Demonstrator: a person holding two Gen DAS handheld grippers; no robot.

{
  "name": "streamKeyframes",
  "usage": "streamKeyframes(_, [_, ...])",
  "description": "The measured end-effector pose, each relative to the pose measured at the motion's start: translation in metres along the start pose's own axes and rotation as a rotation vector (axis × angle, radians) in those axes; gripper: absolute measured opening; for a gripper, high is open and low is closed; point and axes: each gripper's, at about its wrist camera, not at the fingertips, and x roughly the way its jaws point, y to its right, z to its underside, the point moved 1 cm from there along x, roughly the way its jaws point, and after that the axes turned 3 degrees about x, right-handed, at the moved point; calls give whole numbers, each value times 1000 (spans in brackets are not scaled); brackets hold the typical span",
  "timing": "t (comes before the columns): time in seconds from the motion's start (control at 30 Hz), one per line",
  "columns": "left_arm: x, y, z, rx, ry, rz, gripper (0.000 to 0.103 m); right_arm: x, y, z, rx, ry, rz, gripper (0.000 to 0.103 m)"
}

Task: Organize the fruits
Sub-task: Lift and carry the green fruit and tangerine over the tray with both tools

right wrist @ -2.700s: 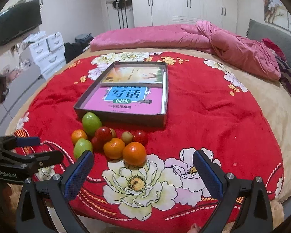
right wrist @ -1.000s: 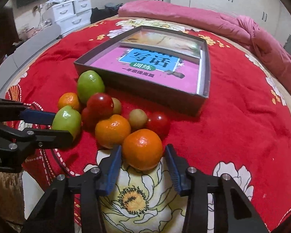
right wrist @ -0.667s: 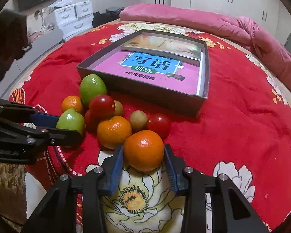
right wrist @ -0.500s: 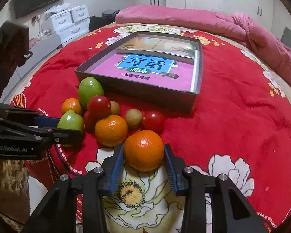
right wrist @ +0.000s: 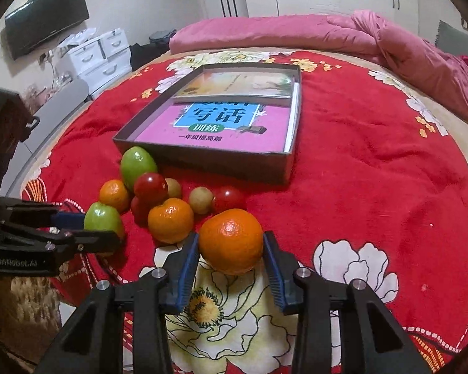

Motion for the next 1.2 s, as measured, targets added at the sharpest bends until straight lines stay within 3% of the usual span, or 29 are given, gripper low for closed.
streamKeyframes(0.47, [-37,0,-13,-3,101,-4,43,-17,-4,-11,33,51,-22,41])
streamKeyframes(1.2, [-64,-12,-57,-48,198,-18,43,-38,-13,-57,21,161,-47,41])
